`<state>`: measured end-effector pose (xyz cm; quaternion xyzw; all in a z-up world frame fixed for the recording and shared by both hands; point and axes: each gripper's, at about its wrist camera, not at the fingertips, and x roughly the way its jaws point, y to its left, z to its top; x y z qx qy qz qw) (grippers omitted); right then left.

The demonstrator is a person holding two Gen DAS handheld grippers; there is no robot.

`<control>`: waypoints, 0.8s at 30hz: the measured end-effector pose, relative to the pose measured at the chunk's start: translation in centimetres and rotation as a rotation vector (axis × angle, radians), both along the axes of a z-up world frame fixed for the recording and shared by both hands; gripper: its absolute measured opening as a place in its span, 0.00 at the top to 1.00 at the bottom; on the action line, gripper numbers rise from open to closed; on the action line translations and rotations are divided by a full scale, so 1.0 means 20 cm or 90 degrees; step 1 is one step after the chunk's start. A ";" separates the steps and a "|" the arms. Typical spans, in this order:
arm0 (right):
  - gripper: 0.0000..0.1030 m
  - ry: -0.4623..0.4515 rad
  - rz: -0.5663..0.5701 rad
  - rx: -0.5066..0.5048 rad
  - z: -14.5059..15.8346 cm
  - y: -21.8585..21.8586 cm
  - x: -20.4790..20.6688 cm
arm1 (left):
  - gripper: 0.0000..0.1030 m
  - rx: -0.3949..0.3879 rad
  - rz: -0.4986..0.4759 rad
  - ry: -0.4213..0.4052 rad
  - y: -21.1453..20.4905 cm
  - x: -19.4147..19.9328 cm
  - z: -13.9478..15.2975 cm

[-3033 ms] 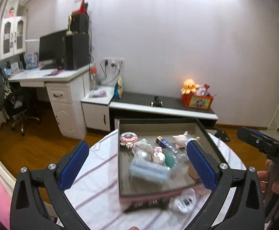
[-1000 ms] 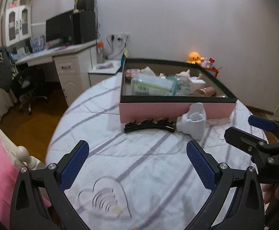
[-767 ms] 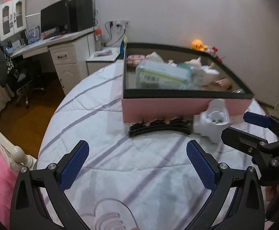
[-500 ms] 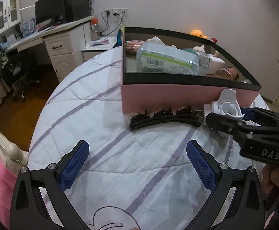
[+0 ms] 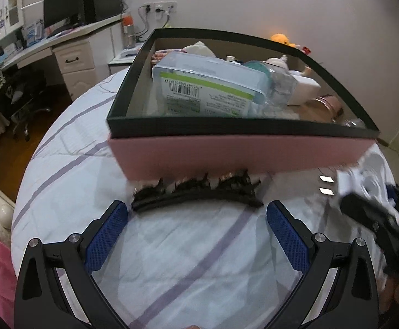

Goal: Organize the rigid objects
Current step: 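Grasp the black hair clip with the left tool while the right tool grasps the white dryer nozzle, then carry both items over the pink box and open both tools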

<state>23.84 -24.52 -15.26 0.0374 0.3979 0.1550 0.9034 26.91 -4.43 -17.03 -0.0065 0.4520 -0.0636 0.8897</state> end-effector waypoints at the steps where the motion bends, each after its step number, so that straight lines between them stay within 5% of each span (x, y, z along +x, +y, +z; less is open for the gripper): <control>1: 0.42 -0.001 0.000 0.001 0.00 0.00 0.00 | 0.00 0.007 0.005 0.002 -0.01 0.02 -0.01; 3: 0.42 -0.001 0.002 0.004 0.00 0.00 0.00 | 0.07 0.020 0.009 0.002 -0.02 0.03 -0.01; 24: 0.42 -0.067 0.029 0.012 0.23 0.04 -0.11 | 0.07 -0.036 -0.005 -0.115 0.12 -0.27 0.31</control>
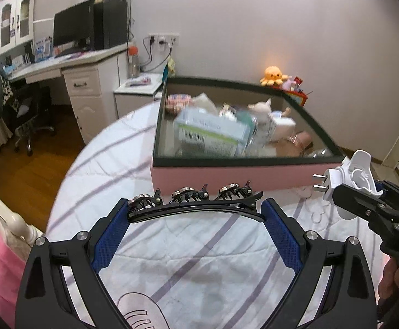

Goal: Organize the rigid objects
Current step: 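Carry both items over the pink box and open both tools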

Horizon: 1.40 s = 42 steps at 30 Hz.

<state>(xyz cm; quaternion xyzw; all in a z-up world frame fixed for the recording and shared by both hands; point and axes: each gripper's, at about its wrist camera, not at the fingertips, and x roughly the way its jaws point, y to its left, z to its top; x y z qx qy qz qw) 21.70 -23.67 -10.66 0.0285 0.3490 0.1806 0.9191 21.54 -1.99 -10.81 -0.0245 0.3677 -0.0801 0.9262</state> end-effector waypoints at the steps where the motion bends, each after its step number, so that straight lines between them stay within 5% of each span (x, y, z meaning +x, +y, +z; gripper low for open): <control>1: 0.42 -0.007 0.002 -0.001 0.03 0.00 0.00 | 0.07 0.000 0.000 -0.007 0.00 0.00 0.02; 13: 0.42 -0.087 -0.006 -0.025 0.32 -0.02 0.08 | 0.07 0.008 -0.010 -0.108 -0.02 0.06 0.34; 21: 0.42 -0.088 -0.022 -0.024 0.46 -0.06 0.39 | 0.07 -0.012 -0.022 -0.135 -0.03 0.41 0.48; 32: 0.41 0.001 -0.032 -0.024 0.20 -0.10 0.80 | 0.07 -0.007 -0.027 -0.068 -0.16 0.85 0.28; 42: 0.41 0.047 -0.043 -0.035 0.06 -0.14 0.94 | 0.06 0.001 -0.045 0.008 -0.24 1.04 0.09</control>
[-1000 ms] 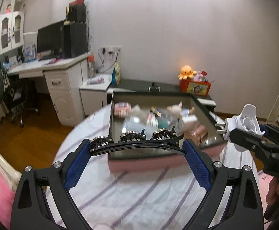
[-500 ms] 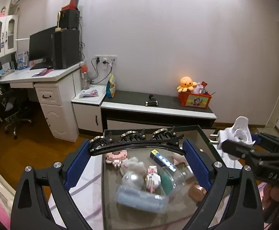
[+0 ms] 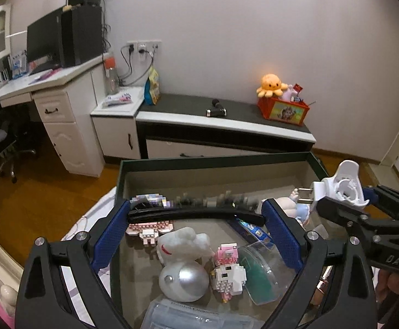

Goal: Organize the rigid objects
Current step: 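Carry both items over the pink box and open both tools, then withdraw both tools from the box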

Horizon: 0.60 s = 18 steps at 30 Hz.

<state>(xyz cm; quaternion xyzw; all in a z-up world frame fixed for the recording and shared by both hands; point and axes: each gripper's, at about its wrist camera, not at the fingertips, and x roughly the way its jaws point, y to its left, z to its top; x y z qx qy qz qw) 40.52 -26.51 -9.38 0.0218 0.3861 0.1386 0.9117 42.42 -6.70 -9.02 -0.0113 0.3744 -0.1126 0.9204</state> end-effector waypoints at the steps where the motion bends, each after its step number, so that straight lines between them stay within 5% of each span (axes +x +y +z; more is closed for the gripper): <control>1: 0.41 0.002 -0.002 0.001 -0.01 0.00 0.01 | 0.06 0.000 0.001 0.001 0.00 0.00 0.00; 3: 0.38 0.007 -0.004 0.004 -0.02 -0.01 0.01 | 0.03 0.012 0.009 0.005 0.00 0.01 0.00; 4: 0.33 0.011 -0.002 0.009 -0.03 -0.01 0.01 | 0.02 0.017 0.013 0.005 0.01 0.01 0.00; 5: 0.17 0.013 -0.004 0.010 -0.03 -0.01 0.00 | 0.02 0.019 0.016 0.003 0.02 0.00 0.01; 8: 0.14 0.010 -0.009 0.013 -0.01 -0.02 -0.03 | 0.00 0.016 0.034 -0.014 0.07 -0.06 0.04; 10: 0.00 0.007 -0.020 0.017 0.01 -0.02 -0.06 | 0.00 0.006 0.047 -0.030 0.11 -0.11 0.07; 18: 0.00 -0.046 -0.047 0.068 0.15 -0.06 -0.29 | 0.00 -0.003 0.076 -0.100 0.22 -0.42 0.23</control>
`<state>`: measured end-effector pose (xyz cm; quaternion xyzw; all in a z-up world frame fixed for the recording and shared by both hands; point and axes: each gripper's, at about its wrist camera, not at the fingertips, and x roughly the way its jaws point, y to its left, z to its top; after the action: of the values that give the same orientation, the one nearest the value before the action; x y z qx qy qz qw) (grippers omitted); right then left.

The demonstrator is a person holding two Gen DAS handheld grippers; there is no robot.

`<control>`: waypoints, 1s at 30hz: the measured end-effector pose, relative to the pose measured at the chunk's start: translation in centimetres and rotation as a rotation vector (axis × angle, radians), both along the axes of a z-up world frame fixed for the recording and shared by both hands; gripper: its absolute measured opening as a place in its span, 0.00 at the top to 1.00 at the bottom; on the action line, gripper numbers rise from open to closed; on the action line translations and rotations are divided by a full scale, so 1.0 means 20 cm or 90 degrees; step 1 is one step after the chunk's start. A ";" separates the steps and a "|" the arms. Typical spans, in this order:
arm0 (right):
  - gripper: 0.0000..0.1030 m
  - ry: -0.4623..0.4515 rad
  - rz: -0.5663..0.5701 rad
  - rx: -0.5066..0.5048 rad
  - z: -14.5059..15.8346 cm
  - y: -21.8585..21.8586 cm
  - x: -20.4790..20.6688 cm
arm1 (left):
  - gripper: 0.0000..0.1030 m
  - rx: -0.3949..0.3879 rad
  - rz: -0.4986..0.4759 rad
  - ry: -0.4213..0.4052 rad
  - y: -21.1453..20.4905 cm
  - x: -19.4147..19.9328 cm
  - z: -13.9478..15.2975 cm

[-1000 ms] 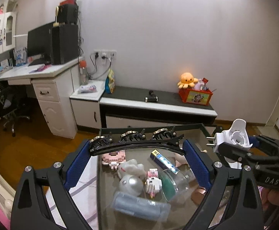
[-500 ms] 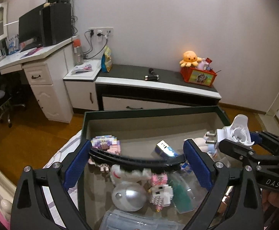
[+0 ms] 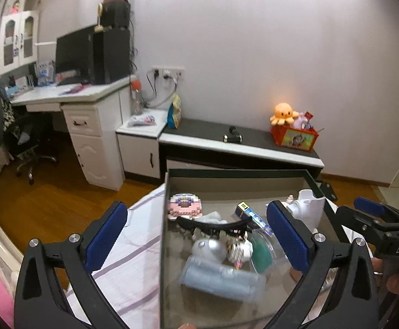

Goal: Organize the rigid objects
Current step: 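Withdraw both tools from the box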

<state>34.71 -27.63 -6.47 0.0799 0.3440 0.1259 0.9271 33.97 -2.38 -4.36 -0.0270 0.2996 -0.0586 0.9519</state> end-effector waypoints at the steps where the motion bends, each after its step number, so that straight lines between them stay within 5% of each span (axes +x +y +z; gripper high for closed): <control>1: 0.00 -0.005 -0.001 -0.003 0.01 0.01 -0.04 | 0.00 0.002 0.001 -0.009 0.01 -0.05 0.02; 12: 0.00 -0.067 -0.045 -0.036 0.14 0.07 -0.56 | 0.00 0.015 0.014 -0.070 0.06 -0.58 0.17; 30: 0.00 -0.157 -0.096 -0.064 0.22 0.10 -1.33 | 0.00 0.028 0.018 -0.119 -0.03 -1.37 0.15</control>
<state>8.04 -25.55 -2.06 0.0428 0.2264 0.0475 0.9719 6.54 -3.05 -1.38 -0.0051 0.2103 -0.0407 0.9768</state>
